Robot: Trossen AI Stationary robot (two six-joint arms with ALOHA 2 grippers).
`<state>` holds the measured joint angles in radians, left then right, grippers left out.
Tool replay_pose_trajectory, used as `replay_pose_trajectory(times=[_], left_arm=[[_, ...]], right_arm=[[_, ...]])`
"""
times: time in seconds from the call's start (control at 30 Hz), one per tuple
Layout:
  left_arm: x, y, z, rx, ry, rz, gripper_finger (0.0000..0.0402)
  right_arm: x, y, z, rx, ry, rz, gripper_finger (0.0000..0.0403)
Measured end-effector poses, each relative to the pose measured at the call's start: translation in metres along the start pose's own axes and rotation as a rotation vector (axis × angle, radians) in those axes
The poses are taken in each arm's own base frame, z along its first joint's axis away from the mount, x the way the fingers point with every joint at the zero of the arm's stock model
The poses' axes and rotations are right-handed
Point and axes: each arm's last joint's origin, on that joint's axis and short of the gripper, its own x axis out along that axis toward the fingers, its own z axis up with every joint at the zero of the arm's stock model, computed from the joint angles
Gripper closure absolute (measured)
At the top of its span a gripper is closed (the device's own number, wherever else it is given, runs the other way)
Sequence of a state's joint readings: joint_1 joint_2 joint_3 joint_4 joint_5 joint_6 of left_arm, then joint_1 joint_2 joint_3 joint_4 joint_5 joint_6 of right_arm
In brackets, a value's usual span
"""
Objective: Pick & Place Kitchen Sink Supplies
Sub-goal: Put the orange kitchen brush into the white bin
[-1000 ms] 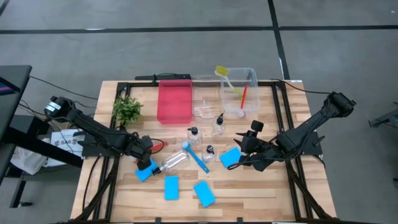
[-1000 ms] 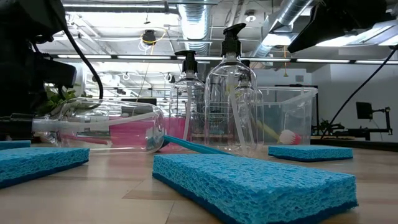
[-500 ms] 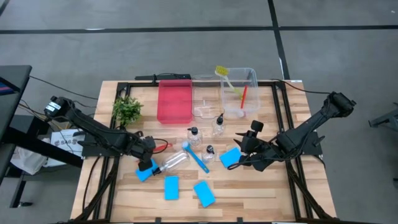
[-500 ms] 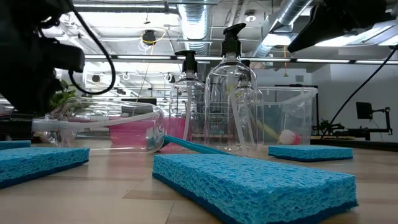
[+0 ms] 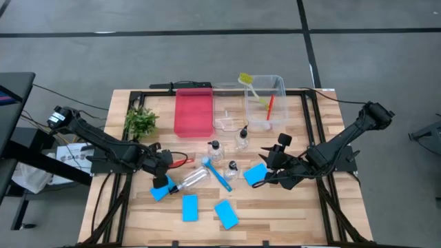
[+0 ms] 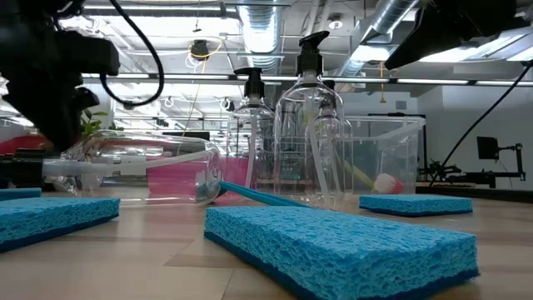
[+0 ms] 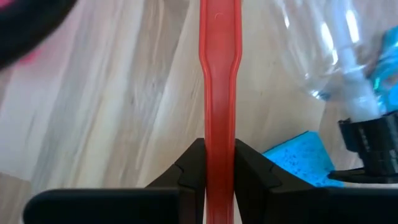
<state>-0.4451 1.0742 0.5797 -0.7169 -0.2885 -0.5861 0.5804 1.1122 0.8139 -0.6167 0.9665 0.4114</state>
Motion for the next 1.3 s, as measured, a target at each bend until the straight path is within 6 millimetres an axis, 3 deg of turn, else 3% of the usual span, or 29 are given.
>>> replay_pose_trajectory(times=[0.33, 0.67, 0.83, 1.0, 1.3], left_arm=[[-0.027, 0.009, 0.005, 0.017, -0.222, -0.022, 0.0345], [-0.047, -0.004, 0.037, 0.182, -0.613, -0.132, 0.0339], [-0.07, -0.011, 0.06, 0.25, -0.932, -0.15, 0.0338], [-0.087, -0.008, 0.082, 0.178, -1.217, -0.11, 0.0337], [-0.08, 0.004, 0.115, 0.197, -1.492, -0.115, 0.0337]], right_arm=[[0.0, 0.0, 0.0, 0.005, -0.003, 0.001, 0.029], [0.0, 0.002, 0.008, 0.079, -0.059, 0.001, 0.029], [-0.002, 0.005, 0.024, 0.169, -0.174, -0.019, 0.029], [-0.007, 0.007, 0.046, 0.198, -0.316, 0.003, 0.029], [-0.019, 0.003, 0.074, 0.251, -0.523, 0.097, 0.029]])
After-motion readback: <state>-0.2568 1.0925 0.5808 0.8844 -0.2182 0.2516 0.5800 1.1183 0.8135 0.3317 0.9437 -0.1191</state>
